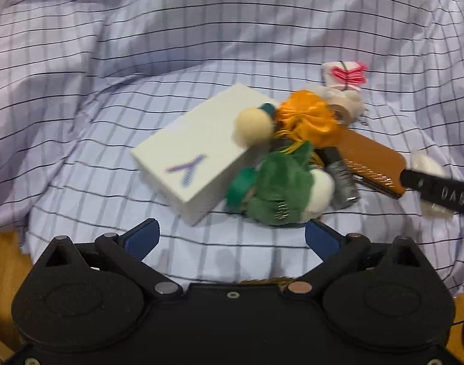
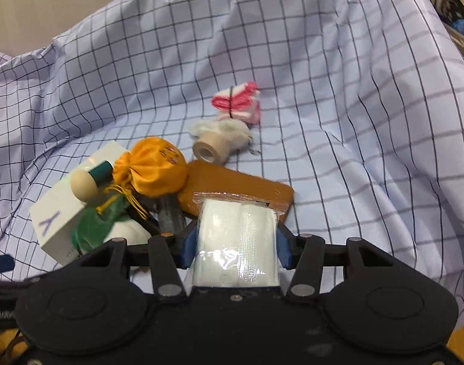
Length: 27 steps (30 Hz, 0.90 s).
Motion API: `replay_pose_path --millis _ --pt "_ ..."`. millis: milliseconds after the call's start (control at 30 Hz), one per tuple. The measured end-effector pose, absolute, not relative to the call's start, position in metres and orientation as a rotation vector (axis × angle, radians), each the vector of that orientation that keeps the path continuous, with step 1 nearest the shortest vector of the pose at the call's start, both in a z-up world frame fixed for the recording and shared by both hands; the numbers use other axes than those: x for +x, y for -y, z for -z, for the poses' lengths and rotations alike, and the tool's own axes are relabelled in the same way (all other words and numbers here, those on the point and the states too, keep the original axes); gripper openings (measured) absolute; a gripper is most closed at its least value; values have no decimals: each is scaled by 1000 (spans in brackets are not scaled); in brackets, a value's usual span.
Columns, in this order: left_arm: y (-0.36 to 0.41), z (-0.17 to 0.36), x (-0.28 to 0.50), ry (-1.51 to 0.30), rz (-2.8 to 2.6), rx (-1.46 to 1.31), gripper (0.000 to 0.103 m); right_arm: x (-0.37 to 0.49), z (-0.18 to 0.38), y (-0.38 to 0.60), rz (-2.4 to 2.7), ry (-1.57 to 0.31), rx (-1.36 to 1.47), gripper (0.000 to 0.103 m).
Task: Organize soft objects
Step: 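Grasp the wooden-ball teal toy with the left tool while the right tool holds the pack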
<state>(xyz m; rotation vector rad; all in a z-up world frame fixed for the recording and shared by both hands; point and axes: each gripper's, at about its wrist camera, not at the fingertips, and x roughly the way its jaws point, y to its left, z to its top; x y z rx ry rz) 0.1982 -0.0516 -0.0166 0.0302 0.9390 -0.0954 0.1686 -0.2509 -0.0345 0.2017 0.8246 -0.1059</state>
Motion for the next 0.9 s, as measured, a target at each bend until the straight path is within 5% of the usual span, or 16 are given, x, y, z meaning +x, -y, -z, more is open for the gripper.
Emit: replay_pose_path --millis 900 --pt "108 58 248 -984 115 96 97 155 64 284 128 -858 287 51"
